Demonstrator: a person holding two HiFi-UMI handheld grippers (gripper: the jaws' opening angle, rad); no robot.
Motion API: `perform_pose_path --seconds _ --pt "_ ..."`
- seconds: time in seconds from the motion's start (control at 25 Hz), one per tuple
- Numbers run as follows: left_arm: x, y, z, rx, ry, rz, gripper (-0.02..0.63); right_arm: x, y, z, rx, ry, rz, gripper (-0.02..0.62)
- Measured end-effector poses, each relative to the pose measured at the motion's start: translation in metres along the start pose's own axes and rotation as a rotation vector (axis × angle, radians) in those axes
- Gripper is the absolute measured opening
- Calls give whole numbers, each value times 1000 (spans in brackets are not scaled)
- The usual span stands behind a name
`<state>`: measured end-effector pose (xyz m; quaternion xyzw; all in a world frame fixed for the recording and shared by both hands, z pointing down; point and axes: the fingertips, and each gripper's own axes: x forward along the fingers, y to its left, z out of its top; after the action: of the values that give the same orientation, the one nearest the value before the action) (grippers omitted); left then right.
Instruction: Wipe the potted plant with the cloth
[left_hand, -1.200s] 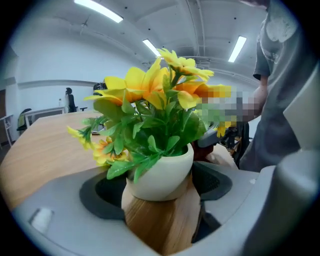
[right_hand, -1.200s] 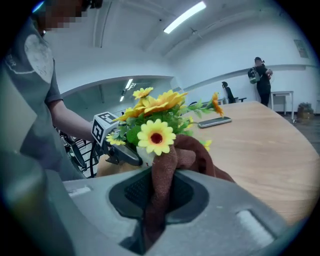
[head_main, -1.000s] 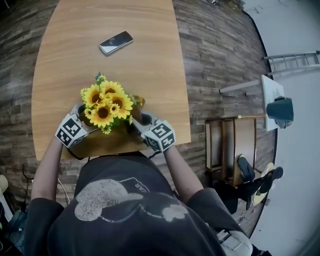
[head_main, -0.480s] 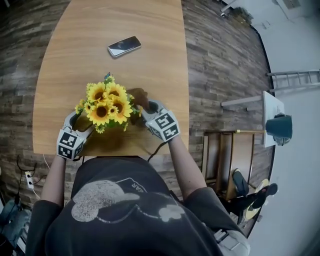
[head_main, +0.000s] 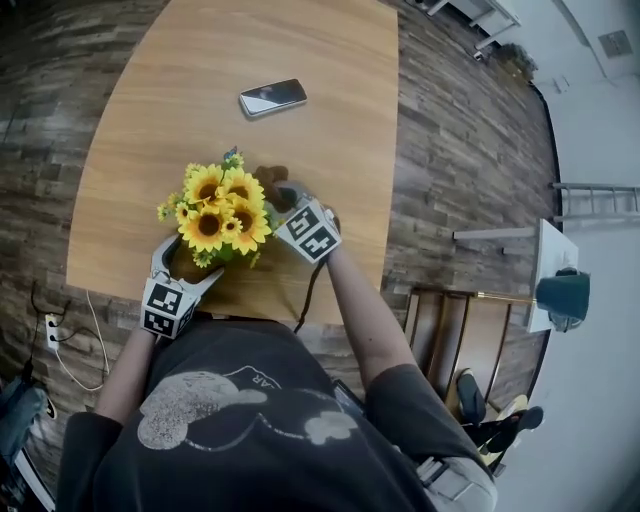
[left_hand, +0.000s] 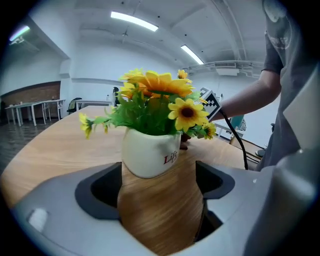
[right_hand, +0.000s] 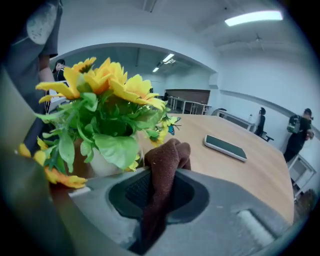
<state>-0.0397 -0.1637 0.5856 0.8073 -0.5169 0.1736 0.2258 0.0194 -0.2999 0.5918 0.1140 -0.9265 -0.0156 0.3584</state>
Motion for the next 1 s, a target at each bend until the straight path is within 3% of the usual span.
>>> perform_pose_path --seconds 0.16,0.4,0.6,0.76,1.0 --pt "15 -7 7 -15 -17 43 505 5 12 -3 -78 4 77 43" --pt "27 -4 1 17 5 110 525 -5 31 -11 -59 -12 148 44" --pt "27 3 3 11 2 129 525 -14 60 -17 -53 -22 158 44" --pt "27 14 17 -11 -19 121 535 -17 85 -18 -42 -27 165 44" --pt "31 17 12 41 -3 72 545 -26 119 -17 -15 -43 168 44"
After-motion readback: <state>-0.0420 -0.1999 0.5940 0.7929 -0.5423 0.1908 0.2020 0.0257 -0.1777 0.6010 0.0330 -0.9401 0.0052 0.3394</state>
